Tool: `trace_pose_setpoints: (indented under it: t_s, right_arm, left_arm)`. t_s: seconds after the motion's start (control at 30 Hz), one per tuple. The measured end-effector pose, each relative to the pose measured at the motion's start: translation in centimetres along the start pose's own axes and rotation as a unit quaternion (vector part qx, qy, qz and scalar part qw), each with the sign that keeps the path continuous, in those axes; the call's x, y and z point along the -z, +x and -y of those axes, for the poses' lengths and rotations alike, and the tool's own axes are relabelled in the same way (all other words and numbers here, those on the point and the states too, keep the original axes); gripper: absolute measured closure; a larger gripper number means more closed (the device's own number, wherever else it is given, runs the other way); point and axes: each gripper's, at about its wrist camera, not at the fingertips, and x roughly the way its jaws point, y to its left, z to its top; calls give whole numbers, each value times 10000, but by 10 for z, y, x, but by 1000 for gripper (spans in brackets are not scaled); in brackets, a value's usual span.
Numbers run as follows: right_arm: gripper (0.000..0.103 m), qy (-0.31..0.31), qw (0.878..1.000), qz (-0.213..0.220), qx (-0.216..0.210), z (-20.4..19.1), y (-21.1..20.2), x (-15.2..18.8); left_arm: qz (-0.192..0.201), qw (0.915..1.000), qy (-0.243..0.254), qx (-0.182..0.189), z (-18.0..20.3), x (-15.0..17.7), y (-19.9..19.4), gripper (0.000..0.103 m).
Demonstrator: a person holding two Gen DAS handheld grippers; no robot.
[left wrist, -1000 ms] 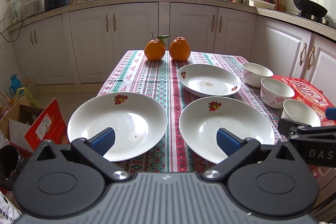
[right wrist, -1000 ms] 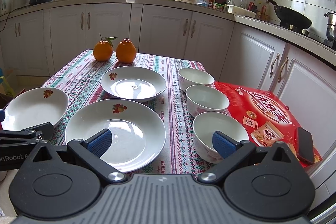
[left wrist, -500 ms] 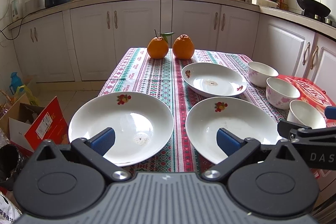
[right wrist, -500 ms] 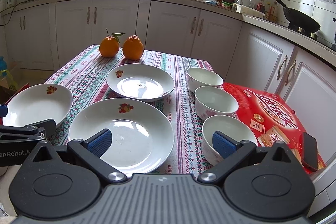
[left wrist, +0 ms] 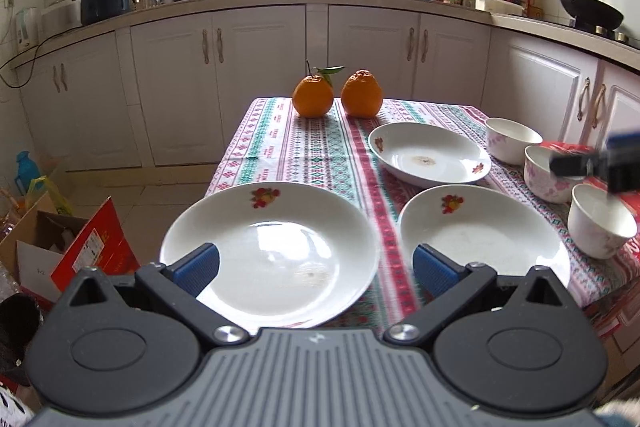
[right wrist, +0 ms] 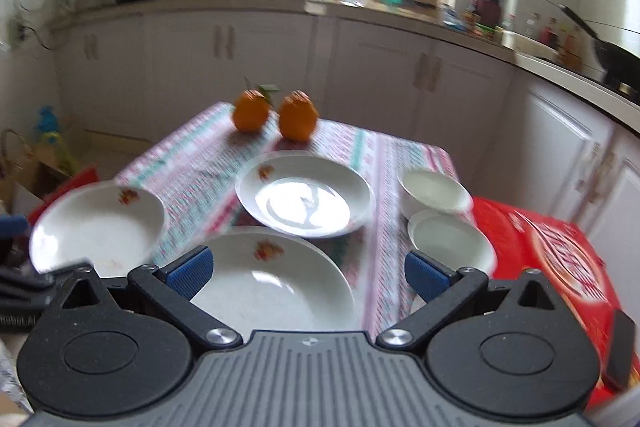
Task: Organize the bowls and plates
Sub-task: 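Grasp the rim of a white floral plate with the right gripper and lift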
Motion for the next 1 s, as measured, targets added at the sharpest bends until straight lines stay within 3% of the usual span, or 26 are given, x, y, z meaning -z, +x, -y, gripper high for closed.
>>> trace_pose_setpoints:
  t_s: [0.27,0.5,1.0]
  right_arm:
    - [0,-414,9946,252,-919,-14,26,-29]
    - [0,-631,9804,-244,-1848,-41,66,-38]
    - [0,-1028,9647,-849,-2270,-76,131,-52]
  left_arm:
    - [-267,9993,-26,274,-48,23,6,1]
    - [-606,9976,-4,347,-63,38,28,1]
    - [-679,9950,401,611,-64,42,57,0]
